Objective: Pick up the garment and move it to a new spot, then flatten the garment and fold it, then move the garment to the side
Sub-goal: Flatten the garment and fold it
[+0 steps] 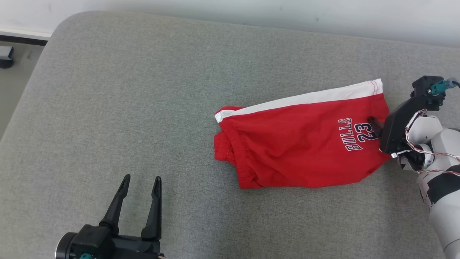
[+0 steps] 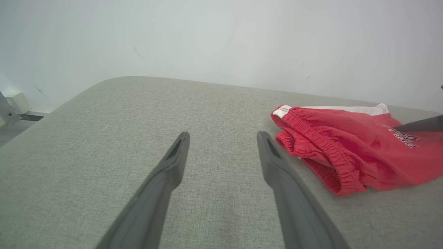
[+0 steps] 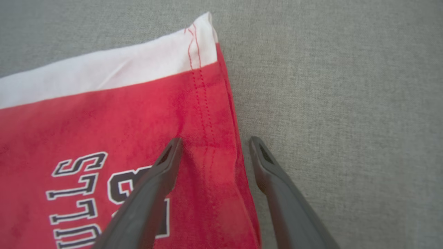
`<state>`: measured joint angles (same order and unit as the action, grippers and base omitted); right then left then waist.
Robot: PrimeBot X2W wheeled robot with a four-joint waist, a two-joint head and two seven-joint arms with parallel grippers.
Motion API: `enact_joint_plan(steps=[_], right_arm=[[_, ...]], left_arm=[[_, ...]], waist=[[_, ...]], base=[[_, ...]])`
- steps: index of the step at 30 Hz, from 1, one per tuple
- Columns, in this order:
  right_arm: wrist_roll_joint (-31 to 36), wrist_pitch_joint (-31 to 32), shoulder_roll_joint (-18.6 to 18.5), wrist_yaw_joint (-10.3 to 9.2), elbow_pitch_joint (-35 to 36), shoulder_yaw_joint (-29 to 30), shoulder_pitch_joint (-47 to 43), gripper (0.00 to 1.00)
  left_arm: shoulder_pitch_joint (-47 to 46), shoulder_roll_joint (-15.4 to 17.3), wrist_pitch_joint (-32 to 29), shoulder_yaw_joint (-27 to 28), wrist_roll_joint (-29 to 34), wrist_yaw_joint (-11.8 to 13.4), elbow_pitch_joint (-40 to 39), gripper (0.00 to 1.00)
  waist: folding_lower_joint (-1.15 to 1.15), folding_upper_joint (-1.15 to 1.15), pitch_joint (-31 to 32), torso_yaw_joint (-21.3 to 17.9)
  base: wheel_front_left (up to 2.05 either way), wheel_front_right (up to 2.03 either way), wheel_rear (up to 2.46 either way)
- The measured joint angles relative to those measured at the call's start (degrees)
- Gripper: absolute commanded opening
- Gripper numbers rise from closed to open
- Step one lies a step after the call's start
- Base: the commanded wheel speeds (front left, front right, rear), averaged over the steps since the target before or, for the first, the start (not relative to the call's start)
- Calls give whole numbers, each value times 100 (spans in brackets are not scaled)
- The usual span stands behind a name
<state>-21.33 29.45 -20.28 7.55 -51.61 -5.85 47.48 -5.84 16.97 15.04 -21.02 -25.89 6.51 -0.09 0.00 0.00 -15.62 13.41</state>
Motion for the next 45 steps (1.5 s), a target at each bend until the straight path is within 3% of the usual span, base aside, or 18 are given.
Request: enact_joint_plan(steps=[4, 5, 6, 7, 8, 9, 20, 31, 39, 45], right_arm=[[298, 287, 4, 0, -98, 78, 2, 100], [369, 350, 12, 0, -111, 110, 5, 91], [446, 405, 18, 0, -126, 146, 9, 48], [521, 456, 29, 0, -132, 157, 9, 33], [591, 485, 44, 0, -130, 177, 4, 10], [669, 489, 52, 0, -112, 204, -12, 0], [1132, 126, 281, 1, 152, 602, -337, 0], [1839, -281, 216, 2, 528, 1381, -847, 0], [2629, -425, 110, 2, 1369, 1989, -1378, 0], [2798, -416, 356, 1, 2167, 1807, -1719, 0]], left_arm=[[14, -71, 0, 56, 111, -101, 56, 100], [27, -92, 0, 60, 119, -110, 75, 100], [47, -113, 0, 70, 119, -151, 98, 100], [79, -130, 0, 74, 123, -155, 119, 100], [103, -147, 0, 78, 136, -172, 143, 100], [107, -165, 0, 88, 138, -198, 156, 100], [133, -238, 0, 226, 221, -299, 270, 100], [227, -305, 0, 261, 220, -355, 410, 100], [345, -357, 0, 285, 204, -399, 488, 100], [377, -398, 0, 280, 178, -434, 567, 100]], waist=[[0, 0, -15, 62], [0, 0, -12, 72], [0, 0, -7, 77], [0, 0, 0, 79], [0, 0, 9, 79], [0, 0, 18, 77], [1, 0, 94, -8], [1, 1, 352, -58], [1, 1, 653, -181], [0, 1, 880, -263]], base=[[0, 0, 0], [0, 0, 0], [0, 0, 0], [0, 0, 0], [0, 0, 0], [0, 0, 0], [0, 0, 0], [0, 0, 0], [0, 0, 0], [0, 0, 0]])
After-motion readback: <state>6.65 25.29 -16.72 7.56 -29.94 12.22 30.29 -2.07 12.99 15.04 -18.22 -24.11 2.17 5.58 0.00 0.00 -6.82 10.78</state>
